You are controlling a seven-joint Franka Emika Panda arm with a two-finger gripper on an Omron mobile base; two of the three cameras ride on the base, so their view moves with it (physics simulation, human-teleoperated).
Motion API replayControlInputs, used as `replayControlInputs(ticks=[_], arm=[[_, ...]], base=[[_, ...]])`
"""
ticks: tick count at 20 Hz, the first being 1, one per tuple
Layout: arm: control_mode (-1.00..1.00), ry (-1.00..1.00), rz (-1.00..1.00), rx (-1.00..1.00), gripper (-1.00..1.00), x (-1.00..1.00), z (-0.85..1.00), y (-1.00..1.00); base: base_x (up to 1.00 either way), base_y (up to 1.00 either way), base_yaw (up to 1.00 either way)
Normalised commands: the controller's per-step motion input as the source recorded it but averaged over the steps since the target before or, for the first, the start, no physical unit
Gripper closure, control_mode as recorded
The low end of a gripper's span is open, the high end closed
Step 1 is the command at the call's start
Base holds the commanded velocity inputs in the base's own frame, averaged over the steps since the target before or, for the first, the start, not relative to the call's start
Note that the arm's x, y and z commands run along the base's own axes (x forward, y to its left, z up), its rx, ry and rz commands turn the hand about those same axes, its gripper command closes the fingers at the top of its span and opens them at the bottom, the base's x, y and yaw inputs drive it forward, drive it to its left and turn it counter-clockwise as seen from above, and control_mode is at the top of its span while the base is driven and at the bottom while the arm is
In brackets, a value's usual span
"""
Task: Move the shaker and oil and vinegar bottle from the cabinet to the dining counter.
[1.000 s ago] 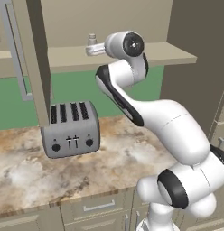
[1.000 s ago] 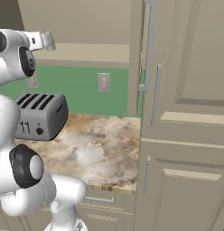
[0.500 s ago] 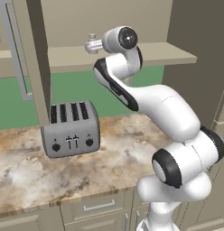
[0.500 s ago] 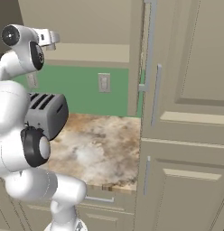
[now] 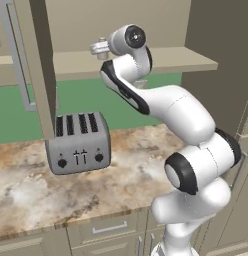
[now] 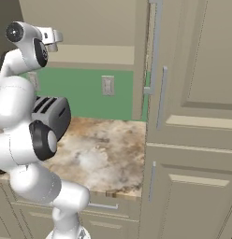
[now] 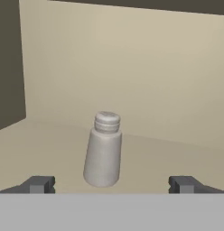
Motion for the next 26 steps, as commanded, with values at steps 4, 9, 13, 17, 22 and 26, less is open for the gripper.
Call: replayControlInputs(ticks=[4,9,13,17,22,26], arm=[[-1.00,0.03,0.00,0.00,-1.00,0.26,0.00,0.14],[-1.00,0.01,0.00,0.00,-1.00,0.41,0.00,-0.01],[-1.00,0.02,0.00,0.00,-1.00,0.39,-0.06,-0.06],[-1.00,0.03,0.00,0.00,-1.00,0.25,-0.13,0.00],[-1.00,0.01,0.00,0.00,-1.00,0.15,-0.16,0.00],[-1.00,0.00,0.00,0.00,-1.00,0.15,-0.14,0.00]], base=[[0.00,0.00,0.00],[0.00,0.00,0.00],[0.00,0.00,0.00],[0.00,0.00,0.00],[0.00,0.00,0.00],[0.00,0.00,0.00]])
